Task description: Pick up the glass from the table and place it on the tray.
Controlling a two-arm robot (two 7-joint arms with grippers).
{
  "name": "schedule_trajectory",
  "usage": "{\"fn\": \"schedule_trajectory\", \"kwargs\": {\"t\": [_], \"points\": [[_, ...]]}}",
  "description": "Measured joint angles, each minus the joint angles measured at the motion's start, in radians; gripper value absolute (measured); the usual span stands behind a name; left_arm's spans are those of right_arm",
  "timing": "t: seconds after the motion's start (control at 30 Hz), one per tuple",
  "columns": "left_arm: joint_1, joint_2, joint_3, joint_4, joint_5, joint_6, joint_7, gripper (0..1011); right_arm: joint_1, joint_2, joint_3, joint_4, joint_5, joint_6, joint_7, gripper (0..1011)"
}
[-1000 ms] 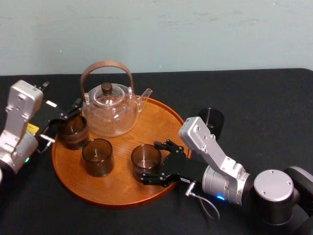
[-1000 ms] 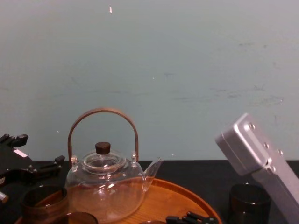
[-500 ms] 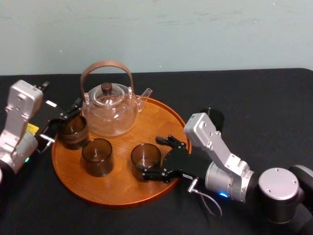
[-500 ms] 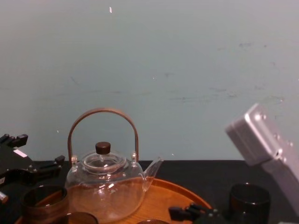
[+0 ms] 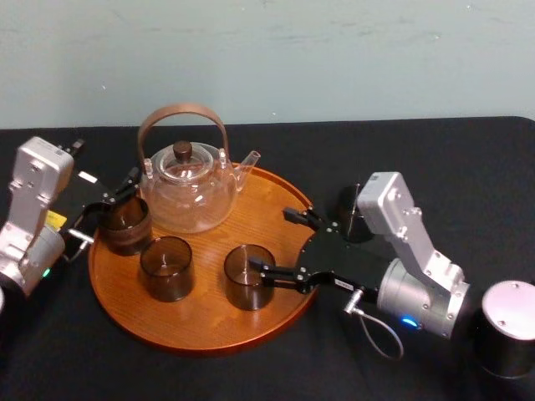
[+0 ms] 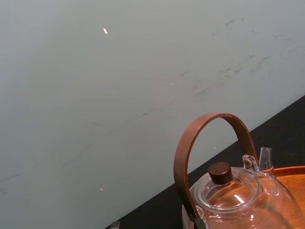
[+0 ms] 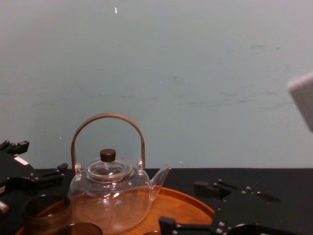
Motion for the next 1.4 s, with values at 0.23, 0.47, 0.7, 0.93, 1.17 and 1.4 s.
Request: {"fn": "schedule_trajectory", "kwargs": {"t": [0.23,0.47,0.7,0.93,1.17,1.4], "points": [[0.000,0.000,0.000,0.000,0.000,0.000,0.000,1001,-0.058,0.050,0.036,-0.045,0.028,-0.018,-0.007,1002],[0.000,0.000,0.000,0.000,0.000,0.000,0.000,1001,-0.109,0.090,0.075,-0.059,0.045,-0.033,-0.019,1002],[0.000,0.000,0.000,0.000,0.000,0.000,0.000,1001,-0.154,0.119,0.143,-0.042,0.085,-0.055,-0.031,1003],[0.000,0.000,0.000,0.000,0.000,0.000,0.000,1001,-0.167,0.130,0.198,-0.010,0.107,-0.058,-0.050,1002],[0.000,0.000,0.000,0.000,0.000,0.000,0.000,1001,-0.153,0.119,0.230,0.032,0.119,-0.041,-0.069,1002],[0.000,0.000,0.000,0.000,0.000,0.000,0.000,1001,-0.110,0.097,0.236,0.081,0.129,-0.004,-0.076,1002]]}}
